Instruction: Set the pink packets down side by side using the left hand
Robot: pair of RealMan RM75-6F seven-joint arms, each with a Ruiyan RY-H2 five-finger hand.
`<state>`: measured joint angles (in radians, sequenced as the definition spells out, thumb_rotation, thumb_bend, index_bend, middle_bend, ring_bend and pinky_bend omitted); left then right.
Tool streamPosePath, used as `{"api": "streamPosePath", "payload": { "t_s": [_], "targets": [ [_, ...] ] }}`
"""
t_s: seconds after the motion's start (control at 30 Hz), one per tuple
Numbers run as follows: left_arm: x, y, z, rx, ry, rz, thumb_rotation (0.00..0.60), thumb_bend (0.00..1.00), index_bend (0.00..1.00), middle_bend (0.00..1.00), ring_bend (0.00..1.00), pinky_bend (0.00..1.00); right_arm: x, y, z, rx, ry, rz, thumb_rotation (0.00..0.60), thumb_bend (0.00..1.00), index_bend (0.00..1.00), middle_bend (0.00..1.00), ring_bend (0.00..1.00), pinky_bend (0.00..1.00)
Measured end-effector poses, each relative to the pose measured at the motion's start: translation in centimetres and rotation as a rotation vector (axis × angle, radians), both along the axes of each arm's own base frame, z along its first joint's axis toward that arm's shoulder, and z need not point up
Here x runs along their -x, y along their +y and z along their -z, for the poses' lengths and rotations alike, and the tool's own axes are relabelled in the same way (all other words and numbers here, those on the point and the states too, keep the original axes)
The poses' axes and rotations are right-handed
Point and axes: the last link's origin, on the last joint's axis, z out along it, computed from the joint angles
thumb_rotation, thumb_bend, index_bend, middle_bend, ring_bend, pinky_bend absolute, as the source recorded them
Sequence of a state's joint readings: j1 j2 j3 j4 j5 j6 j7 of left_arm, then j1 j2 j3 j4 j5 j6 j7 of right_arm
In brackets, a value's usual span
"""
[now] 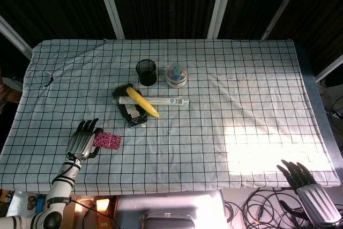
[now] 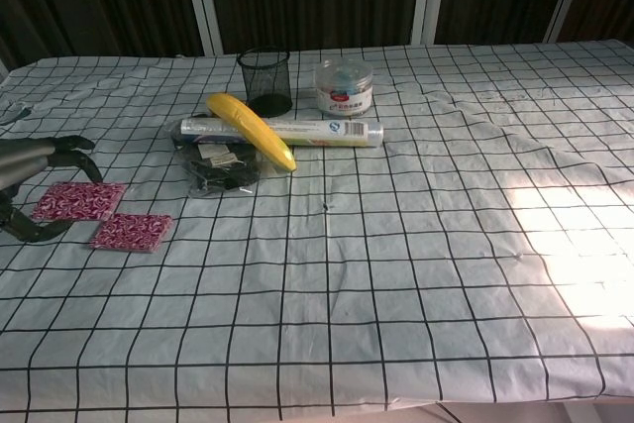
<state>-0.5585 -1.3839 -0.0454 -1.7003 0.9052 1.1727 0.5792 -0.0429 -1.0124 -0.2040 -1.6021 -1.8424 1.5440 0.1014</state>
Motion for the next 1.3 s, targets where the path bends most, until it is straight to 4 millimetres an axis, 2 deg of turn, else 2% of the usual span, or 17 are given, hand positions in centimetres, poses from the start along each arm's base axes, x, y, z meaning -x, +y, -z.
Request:
{"api": "streamPosePath", "payload": {
  "t_s": [0.17,0.47,0.57,0.63,0.73,0.93,1.03,1.2,1.3],
  "targets": [
    [2.4,-1.1,-1.4,-0.026,0.040,-0.046,0.600,0.40,0.37,0.00,0.00,0.00,-0.1,0.0,0.6,-0.011,0.017,-0.002,0.600,0.20,0.00,0.00,0.00,0.00],
    [7.6,-0.4,-1.4,-0.024,0.062,-0.160,0.600,0.40,0.34,0.00,0.00,0.00,-0.2,-0.1,1.0,-0.021,0.027,-0.001,0.600,0.20,0.00,0.00,0.00,0.00],
    [8.6,-0.3,-1.0,-0.007,0.051,-0.192,0.600,0.40,0.21,0.00,0.00,0.00,-0.2,-0.2,1.0,-0.023,0.028,0.003,0.600,0.20,0.00,0.00,0.00,0.00],
    [8.9,-0.4,-0.7,0.007,0.040,-0.208,0.600,0.39,0.07,0.00,0.00,0.00,-0.2,-0.2,1.0,-0.022,0.030,0.005,0.600,0.20,0.00,0.00,0.00,0.00],
    [9.0,-0.5,-0.6,0.017,0.035,-0.226,0.600,0.37,0.00,0.00,0.00,0.00,-0.2,-0.2,1.0,-0.023,0.031,0.005,0.600,0.20,0.00,0.00,0.00,0.00],
    [8.6,-0.6,-0.9,0.020,0.040,-0.228,0.600,0.36,0.00,0.00,0.00,0.00,-0.2,-0.2,1.0,-0.022,0.031,0.005,0.600,0.20,0.00,0.00,0.00,0.00],
    [8.1,-0.7,-1.0,0.019,0.034,-0.215,0.600,0.36,0.05,0.00,0.00,0.00,-0.2,-0.2,0.9,-0.019,0.029,0.006,0.600,0.20,0.00,0.00,0.00,0.00],
    [4.9,-0.8,-0.3,0.037,0.007,-0.092,0.600,0.36,0.15,0.00,0.00,0.00,-0.2,-0.1,0.9,-0.019,0.024,0.005,0.600,0.20,0.00,0.00,0.00,0.00],
    [3.4,-0.6,0.6,0.052,0.008,-0.045,0.600,0.36,0.16,0.00,0.00,0.00,-0.2,-0.1,0.7,-0.014,0.020,0.006,0.600,0.20,0.00,0.00,0.00,0.00]
  ]
}}
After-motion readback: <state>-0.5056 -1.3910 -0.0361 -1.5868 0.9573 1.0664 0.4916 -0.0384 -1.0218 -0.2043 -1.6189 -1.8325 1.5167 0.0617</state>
